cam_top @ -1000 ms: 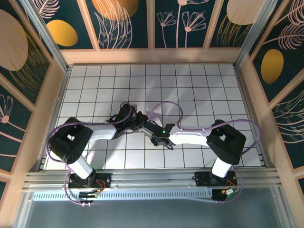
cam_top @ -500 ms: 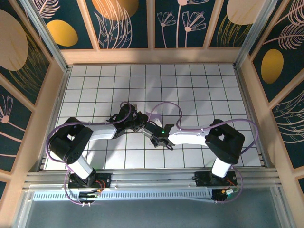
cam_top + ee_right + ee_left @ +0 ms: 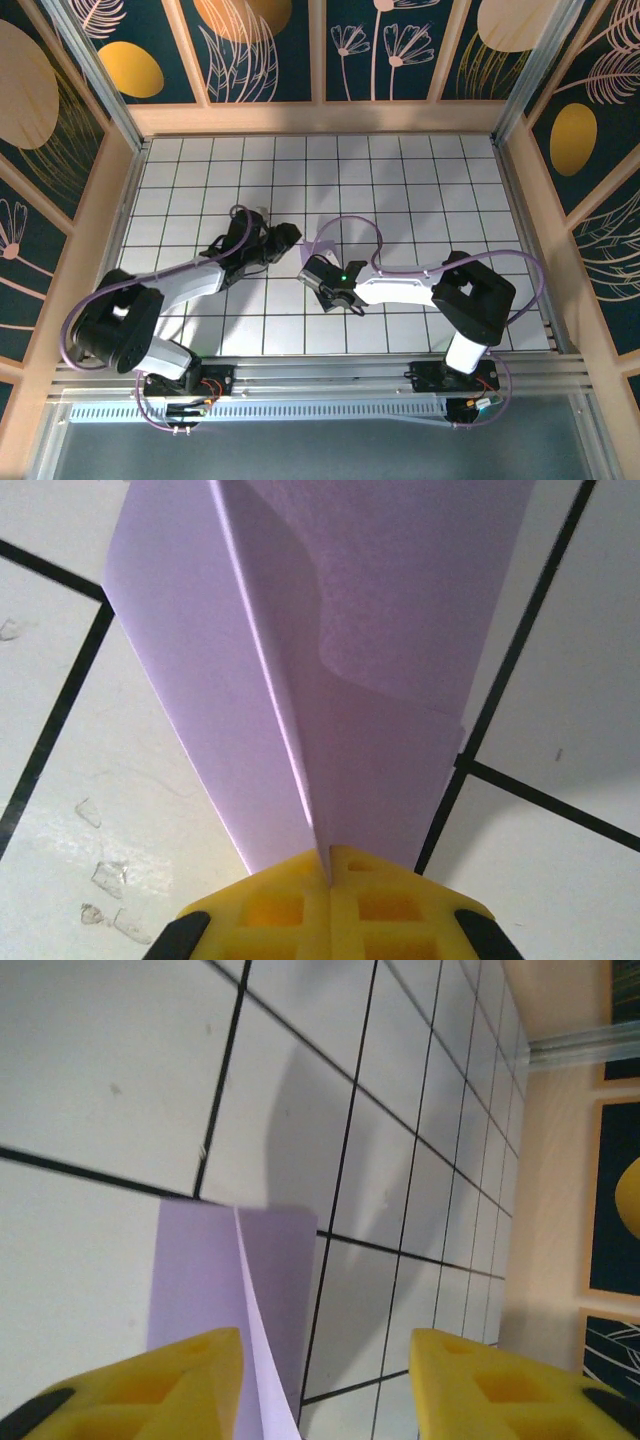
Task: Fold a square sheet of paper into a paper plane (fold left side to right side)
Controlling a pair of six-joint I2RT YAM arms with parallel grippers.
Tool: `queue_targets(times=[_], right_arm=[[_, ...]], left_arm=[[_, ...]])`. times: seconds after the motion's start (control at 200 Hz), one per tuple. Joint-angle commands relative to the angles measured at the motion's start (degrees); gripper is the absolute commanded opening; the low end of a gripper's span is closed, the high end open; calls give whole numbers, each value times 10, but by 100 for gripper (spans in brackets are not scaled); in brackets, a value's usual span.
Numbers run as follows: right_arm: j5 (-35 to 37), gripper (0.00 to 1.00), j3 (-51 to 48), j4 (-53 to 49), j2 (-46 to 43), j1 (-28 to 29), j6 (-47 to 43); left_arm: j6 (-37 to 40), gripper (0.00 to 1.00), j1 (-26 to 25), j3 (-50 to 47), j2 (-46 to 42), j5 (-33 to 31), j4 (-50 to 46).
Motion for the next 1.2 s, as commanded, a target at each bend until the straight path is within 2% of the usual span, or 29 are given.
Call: queue_targets(times=[0.0,0.215,0.34,0.475,0.781,1.196], right_arm=[[-56,0,-9,16,-20,-17,-26],[-171,0,-37,66,-55,-64,-51],[-261,0,-61,95,-71,-103,-54],[-321,0,-80,113,-80,-132,-55],[-370,0,-104,146,-67,-158,-52],[-404,0,-129,178,-52,-177,-47]], left_arm=[[25,50,21,-20,-40,-7,-58],[83,52,29,-21,-76,-1,-118],[104,52,29,-25,-70,28,-120],[108,49,28,-32,-46,70,-100],[95,42,1,-33,-5,88,-74],[73,39,-49,-13,60,88,-46]])
